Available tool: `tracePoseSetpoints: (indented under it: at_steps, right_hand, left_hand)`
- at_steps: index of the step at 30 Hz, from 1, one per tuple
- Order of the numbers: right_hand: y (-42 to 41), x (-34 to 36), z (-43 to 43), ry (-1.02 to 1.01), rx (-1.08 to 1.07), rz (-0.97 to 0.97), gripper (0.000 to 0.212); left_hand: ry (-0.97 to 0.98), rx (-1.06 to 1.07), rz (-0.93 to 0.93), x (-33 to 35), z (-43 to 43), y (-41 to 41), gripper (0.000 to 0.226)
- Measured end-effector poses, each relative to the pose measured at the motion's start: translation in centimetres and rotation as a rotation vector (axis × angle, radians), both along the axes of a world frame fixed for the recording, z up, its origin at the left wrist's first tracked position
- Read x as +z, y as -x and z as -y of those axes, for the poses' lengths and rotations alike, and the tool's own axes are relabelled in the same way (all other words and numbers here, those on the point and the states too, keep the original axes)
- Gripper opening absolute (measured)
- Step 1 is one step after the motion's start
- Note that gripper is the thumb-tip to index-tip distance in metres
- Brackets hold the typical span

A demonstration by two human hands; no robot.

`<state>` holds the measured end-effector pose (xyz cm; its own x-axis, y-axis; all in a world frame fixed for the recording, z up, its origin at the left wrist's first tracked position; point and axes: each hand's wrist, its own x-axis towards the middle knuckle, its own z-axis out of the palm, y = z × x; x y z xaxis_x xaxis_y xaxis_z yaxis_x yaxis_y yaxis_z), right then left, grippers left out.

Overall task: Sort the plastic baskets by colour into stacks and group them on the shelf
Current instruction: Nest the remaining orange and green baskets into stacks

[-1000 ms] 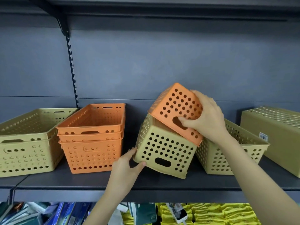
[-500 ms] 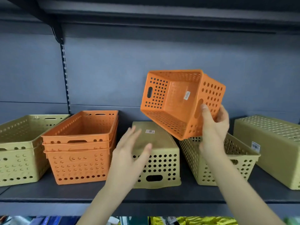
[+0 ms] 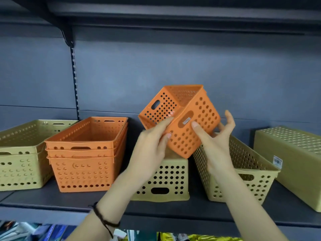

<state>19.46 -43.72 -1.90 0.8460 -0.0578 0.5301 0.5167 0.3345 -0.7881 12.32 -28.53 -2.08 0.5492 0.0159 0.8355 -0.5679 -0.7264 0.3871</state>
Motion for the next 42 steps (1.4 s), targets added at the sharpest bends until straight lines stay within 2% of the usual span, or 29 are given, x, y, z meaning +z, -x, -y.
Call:
tracePoseSetpoints:
  at_steps: [3,5,8,10,13,16,23,33,42]
  right_hand:
    - [-0.6,-0.1,1.6,0.195,0.020,0.073,0.080]
    - [-0.6,-0.3,2.0,0.276,0.076,0.090,0.067]
    - [-0.5,-1.0,2.0,0.344,0.060,0.120,0.062]
    - [-0.3,-1.3,1.9,0.374,0.029,0.132,0.066]
    - [-0.1,-1.4,1.5,0.444,-0.009,0.165,0.068]
    - [0.0,-1.5,0.8,0.495,-0.068,0.214,0.069]
    - [2.3,0.3,-4.1,0.379,0.007,0.284,0.070]
    - [4.9,-0.7,-17.1,0.404,-0.003,0.251,0.076]
    - [5.9,-2.5,-22.0,0.478,-0.156,0.205,0.075]
  left_hand:
    - [-0.122,0.091,0.009,1.4,-1.5,0.4,0.042]
    - [-0.102,0.110,-0.032,1.7,-2.2,0.4,0.041]
    - [0.183,0.014,-0.087,1.2,-2.0,0.3,0.041]
    - [0.401,-0.055,-0.141,0.7,-1.3,0.1,0.046]
    - [0.588,-0.141,-0.143,0.2,-0.6,-0.2,0.058]
    - [0.555,-0.037,-0.052,0.4,-0.8,0.0,0.055]
    - [0.434,0.005,0.093,2.9,-5.8,3.1,0.064]
    - [0.461,0.075,0.015,4.9,-18.3,7.4,0.062]
    - [0.477,0.039,-0.100,2.7,-24.6,6.3,0.050]
